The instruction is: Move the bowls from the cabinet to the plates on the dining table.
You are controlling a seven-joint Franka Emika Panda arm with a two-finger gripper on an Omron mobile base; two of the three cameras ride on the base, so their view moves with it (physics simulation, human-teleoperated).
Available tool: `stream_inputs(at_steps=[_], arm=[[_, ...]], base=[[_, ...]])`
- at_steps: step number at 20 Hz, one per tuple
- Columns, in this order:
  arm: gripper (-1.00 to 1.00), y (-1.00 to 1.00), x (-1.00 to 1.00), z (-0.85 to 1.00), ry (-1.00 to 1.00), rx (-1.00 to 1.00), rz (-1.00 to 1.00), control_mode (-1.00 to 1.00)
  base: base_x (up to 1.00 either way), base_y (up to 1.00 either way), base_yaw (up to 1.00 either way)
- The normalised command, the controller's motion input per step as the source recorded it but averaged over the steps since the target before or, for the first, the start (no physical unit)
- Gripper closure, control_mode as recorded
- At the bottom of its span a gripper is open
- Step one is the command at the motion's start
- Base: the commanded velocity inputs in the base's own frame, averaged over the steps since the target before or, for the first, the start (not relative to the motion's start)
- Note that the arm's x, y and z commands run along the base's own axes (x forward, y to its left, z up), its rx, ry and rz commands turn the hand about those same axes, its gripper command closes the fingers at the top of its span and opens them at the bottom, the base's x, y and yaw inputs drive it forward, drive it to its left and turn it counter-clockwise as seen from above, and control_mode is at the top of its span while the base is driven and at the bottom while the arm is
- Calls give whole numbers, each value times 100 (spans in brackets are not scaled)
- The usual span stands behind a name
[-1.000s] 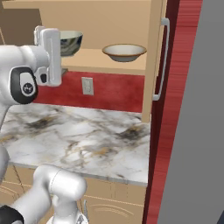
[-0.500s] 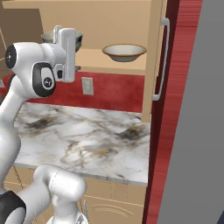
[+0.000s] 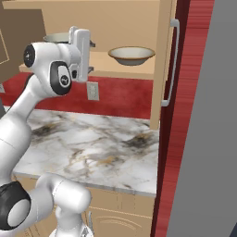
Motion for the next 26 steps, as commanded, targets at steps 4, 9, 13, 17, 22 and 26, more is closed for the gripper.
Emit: stream_inputs(at_steps=[4, 9, 13, 17, 22, 26], arm=[[-100, -3, 41, -7, 0, 1, -3, -100], [-100, -12, 37, -5, 1, 5, -2, -100], [-100, -14, 36, -2, 1, 6, -2, -100], [-100, -7, 31, -3, 0, 6, -1, -100], [-100, -5, 28, -7, 0, 3, 0, -100], [-100, -10, 32, -8, 0, 2, 0, -100]], base=[[0, 0, 0], [0, 0, 0], [0, 0, 0], [0, 0, 0], [0, 0, 0], [0, 0, 0]])
